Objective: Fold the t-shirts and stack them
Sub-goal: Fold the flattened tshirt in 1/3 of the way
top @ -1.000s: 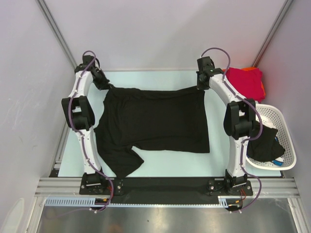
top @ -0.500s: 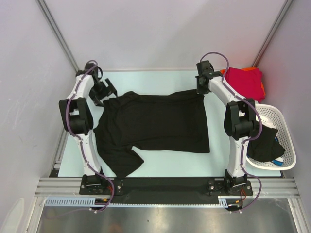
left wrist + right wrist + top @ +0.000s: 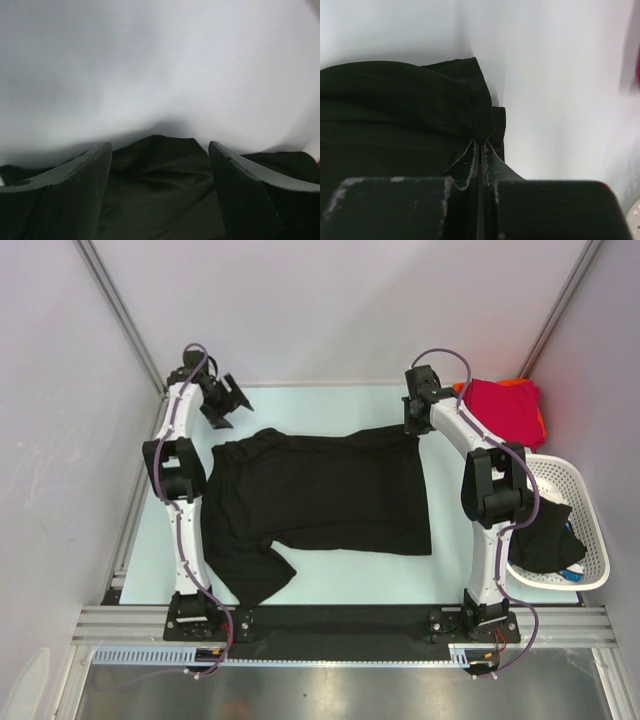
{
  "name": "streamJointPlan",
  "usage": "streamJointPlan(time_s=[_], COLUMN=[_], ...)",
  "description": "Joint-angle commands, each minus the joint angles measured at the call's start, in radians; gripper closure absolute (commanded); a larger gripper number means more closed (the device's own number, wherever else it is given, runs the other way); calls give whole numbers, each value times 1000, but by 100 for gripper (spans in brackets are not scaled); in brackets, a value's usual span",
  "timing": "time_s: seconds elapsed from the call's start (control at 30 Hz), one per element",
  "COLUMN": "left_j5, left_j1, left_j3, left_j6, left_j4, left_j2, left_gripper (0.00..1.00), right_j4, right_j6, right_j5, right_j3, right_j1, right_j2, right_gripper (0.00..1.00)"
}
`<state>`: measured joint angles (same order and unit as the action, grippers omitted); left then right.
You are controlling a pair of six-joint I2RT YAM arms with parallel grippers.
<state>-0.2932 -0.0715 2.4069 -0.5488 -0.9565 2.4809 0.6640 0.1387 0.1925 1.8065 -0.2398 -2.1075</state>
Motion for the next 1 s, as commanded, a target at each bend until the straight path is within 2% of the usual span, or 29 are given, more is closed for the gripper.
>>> streamJointPlan(time_s=[0.0, 0.13, 0.33, 0.5, 0.83, 0.97], left_j5=[-49, 11, 133, 178, 210, 187], left_j1=[16, 19, 18, 18, 19, 19], left_j3=[15, -93, -245, -348, -509, -534], left_j6=[1, 39, 92, 125, 145, 139], left_j4=[-33, -34, -7, 15, 22, 42], left_j2=[18, -46, -224, -318, -392, -381], left_gripper=[18, 16, 13, 11, 12, 20], right_j4=[-20, -20, -20, -21, -23, -21], right_j6=[-2, -1, 6, 10, 9, 9], right_j5=[-11, -21, -36, -47, -48, -48], right_j3=[4, 5, 4, 4, 4, 5], right_j1=[16, 22, 17, 8, -3, -3], right_j2=[20, 17, 12, 6, 3, 1], right_gripper=[100, 100, 100, 100, 100, 100])
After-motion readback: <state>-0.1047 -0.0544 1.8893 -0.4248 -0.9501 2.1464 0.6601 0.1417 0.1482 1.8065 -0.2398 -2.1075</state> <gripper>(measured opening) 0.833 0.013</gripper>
